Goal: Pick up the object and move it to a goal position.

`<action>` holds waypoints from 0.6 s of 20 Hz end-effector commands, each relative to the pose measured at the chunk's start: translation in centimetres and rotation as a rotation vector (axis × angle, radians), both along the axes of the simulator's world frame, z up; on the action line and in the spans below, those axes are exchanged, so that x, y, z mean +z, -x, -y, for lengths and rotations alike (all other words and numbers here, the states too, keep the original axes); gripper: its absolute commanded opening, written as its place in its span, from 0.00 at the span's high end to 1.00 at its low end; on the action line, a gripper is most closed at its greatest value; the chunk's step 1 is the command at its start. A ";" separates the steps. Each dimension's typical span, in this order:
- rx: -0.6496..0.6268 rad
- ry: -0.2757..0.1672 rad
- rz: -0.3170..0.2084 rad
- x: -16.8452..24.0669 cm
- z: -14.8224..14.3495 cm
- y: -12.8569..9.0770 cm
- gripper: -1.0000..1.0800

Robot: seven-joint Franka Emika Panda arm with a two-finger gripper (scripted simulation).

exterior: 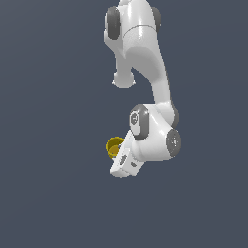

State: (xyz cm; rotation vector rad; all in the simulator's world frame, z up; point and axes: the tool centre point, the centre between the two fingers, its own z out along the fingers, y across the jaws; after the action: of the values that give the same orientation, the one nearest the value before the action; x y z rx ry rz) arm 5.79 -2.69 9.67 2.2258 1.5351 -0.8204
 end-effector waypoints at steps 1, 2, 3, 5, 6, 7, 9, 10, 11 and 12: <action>0.042 0.022 -0.038 -0.1 0.2 -0.2 0.38; 0.054 0.029 -0.050 -0.2 0.3 -0.3 0.38; 0.066 0.035 -0.061 -0.2 0.4 -0.4 0.38; 0.085 0.045 -0.079 -0.2 0.5 -0.4 0.38; 0.093 0.050 -0.087 -0.3 0.5 -0.5 0.38; 0.099 0.053 -0.093 -0.3 0.5 -0.5 0.38; 0.108 0.059 -0.103 -0.3 0.6 -0.6 0.38; 0.111 0.060 -0.106 -0.3 0.6 -0.6 0.38; 0.113 0.061 -0.108 -0.3 0.6 -0.6 0.38; 0.113 0.062 -0.108 -0.3 0.6 -0.6 0.38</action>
State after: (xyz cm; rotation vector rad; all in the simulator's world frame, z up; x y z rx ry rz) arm 6.35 -3.26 9.34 2.0661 1.6422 -0.9497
